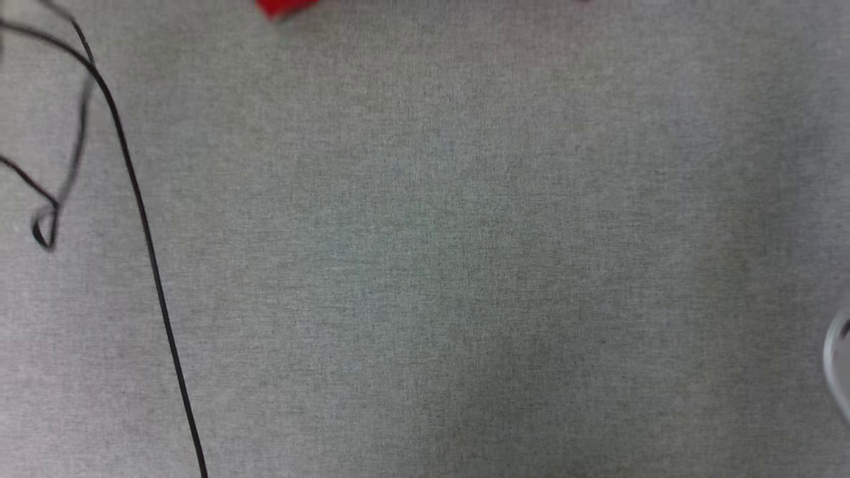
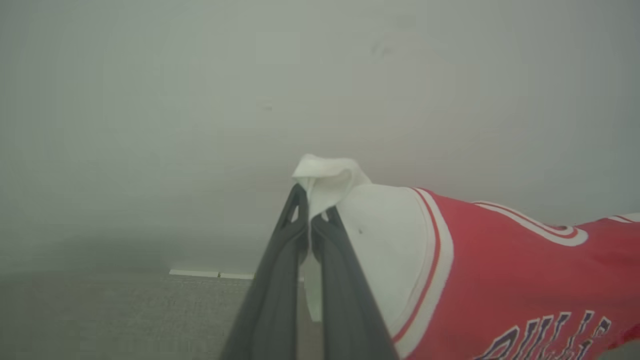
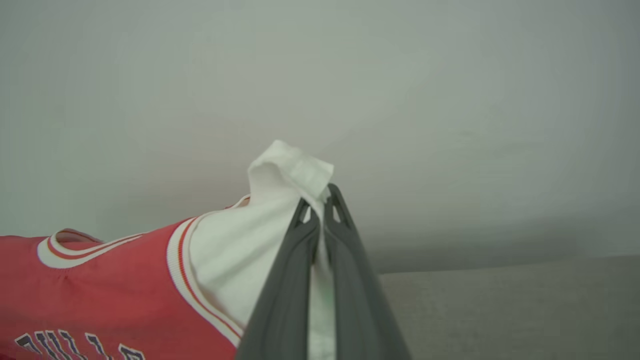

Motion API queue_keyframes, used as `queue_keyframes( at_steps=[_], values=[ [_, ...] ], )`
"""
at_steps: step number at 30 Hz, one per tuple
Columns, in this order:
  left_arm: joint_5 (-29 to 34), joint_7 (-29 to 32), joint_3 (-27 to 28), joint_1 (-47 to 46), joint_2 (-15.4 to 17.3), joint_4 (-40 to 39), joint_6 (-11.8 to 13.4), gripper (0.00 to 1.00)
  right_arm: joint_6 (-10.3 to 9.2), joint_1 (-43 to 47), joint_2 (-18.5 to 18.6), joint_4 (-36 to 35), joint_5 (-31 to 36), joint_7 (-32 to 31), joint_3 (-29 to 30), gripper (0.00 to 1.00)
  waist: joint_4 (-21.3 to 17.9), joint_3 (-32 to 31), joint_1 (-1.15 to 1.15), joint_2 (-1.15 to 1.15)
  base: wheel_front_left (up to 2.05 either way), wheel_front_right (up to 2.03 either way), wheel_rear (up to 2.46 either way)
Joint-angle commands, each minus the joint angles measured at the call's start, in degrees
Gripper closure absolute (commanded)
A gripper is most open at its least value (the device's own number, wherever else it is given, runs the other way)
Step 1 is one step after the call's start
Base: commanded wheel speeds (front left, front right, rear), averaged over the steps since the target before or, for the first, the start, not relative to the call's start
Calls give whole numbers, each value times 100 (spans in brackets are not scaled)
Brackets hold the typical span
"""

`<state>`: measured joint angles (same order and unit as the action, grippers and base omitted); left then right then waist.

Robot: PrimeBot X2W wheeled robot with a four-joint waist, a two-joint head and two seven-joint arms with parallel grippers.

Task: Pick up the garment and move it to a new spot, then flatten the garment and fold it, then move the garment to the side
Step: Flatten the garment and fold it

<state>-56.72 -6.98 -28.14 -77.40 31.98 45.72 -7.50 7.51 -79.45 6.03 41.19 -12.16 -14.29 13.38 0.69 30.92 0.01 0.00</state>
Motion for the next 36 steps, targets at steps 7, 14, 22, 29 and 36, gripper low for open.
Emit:
queue_keyframes(
  at_steps=[7,14,22,29,36],
  values=[
    [-665,-148,-412,1496,85,-193,3,100,-4,1449,194,170,-686,129,-521,100,17,-649,-1,0,0,0,0],
    [-1007,-517,-655,3146,90,-442,3,100,-3,3336,273,-492,-1172,-63,-830,100,81,-1363,-1,0,0,0,0],
    [-1034,-729,-844,4805,66,-845,111,100,-4,5649,281,-1667,-1406,-310,-515,100,237,-2169,-1,0,0,0,0],
    [-1312,-771,-732,6016,163,-1569,501,100,-6,7559,-72,-2854,-1377,-808,-7,100,371,-2604,-1,0,0,0,0],
    [-1457,-725,-735,7040,427,-2410,1066,100,-6,8944,-302,-3777,-1395,-1303,168,100,387,-2823,-1,0,0,0,0]
  ],
)
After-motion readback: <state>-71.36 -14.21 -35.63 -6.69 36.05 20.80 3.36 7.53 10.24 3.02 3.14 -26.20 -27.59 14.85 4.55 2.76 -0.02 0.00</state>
